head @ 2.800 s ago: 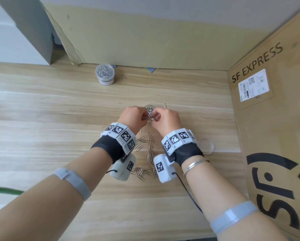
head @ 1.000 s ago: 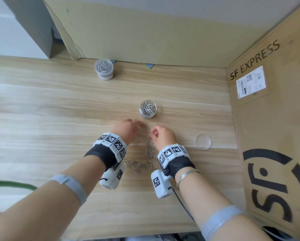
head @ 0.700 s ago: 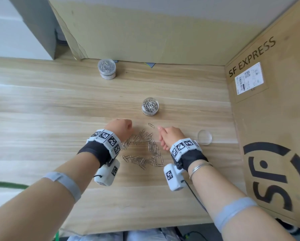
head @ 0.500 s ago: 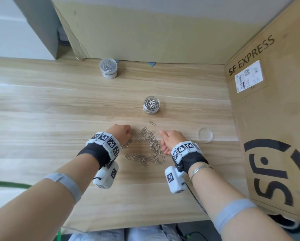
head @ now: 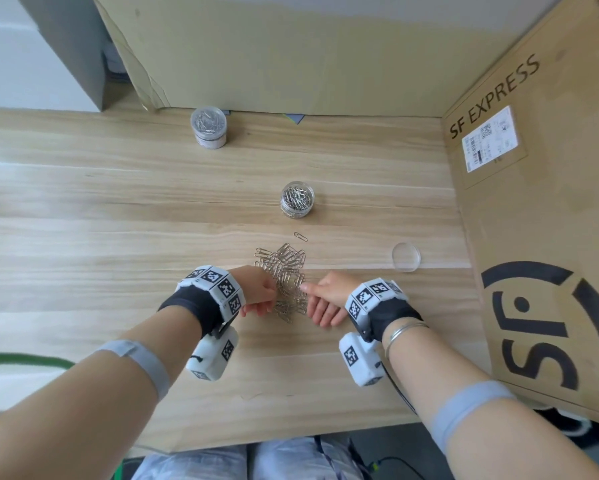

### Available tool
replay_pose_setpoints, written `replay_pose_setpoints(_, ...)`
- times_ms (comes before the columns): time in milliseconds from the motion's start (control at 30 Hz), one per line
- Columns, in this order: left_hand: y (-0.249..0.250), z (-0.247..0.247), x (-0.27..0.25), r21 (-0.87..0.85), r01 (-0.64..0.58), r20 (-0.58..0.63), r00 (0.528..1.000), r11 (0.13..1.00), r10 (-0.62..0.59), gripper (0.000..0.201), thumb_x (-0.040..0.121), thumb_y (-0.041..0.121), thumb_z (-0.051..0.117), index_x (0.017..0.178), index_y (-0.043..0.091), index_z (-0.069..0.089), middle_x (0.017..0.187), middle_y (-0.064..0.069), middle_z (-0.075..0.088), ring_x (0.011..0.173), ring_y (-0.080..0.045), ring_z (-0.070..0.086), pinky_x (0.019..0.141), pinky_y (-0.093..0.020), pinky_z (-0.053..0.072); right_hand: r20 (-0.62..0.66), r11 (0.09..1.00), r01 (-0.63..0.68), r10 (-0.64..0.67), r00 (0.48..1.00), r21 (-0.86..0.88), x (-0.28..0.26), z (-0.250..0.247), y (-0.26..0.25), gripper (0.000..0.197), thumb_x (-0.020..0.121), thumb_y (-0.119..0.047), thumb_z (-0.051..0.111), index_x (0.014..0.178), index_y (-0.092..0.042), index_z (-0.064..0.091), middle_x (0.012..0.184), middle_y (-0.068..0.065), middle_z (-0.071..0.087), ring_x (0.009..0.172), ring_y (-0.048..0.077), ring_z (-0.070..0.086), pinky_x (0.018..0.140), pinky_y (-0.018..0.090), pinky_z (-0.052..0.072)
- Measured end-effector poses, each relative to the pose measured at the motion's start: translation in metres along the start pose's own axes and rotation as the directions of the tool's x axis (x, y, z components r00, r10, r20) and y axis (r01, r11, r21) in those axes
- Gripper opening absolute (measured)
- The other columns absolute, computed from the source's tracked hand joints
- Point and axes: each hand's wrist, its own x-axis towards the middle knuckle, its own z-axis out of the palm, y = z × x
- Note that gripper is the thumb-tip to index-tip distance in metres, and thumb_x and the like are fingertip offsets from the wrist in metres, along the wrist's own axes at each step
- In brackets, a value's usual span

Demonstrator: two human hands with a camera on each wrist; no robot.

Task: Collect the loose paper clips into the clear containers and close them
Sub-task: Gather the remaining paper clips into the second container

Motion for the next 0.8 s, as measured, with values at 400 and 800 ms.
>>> replay_pose_setpoints(400, 0.006, -0.014, 0.003, 0.045, -0.039, -0.035, 0.999, 0.998, 0.041, 0.029, 0.089, 0.013, 0.045, 0.070, 0.017, 0.066, 0.062, 0.005, 0.066, 0.047, -0.003, 0.056, 0.062, -0.019, 0.052, 0.029, 0.987, 0.147, -0.149, 0.988, 0.060, 0.010, -0.002, -0.023, 0.047, 0.096, -0.041, 0.041, 0.070, -0.013, 0.068, 0.071, 0.005, 0.071, 0.062, 0.016, 0.068, 0.065, 0.025, 0.055)
replay_pose_setpoints(800, 0.011, -0.022, 0.009, 0.050, -0.015, -0.025, 1.000, 0.999, 0.016, 0.028, 0.089, 0.007, 0.039, 0.090, 0.005, 0.067, 0.076, -0.002, 0.068, 0.053, -0.006, 0.055, 0.058, -0.013, 0.047, -0.026, 0.984, 0.166, -0.168, 0.985, -0.062, 0.020, 0.005, -0.024, 0.031, 0.093, -0.033, 0.047, 0.076, -0.023, 0.072, 0.079, -0.002, 0.074, 0.072, 0.013, 0.069, 0.075, 0.028, 0.055)
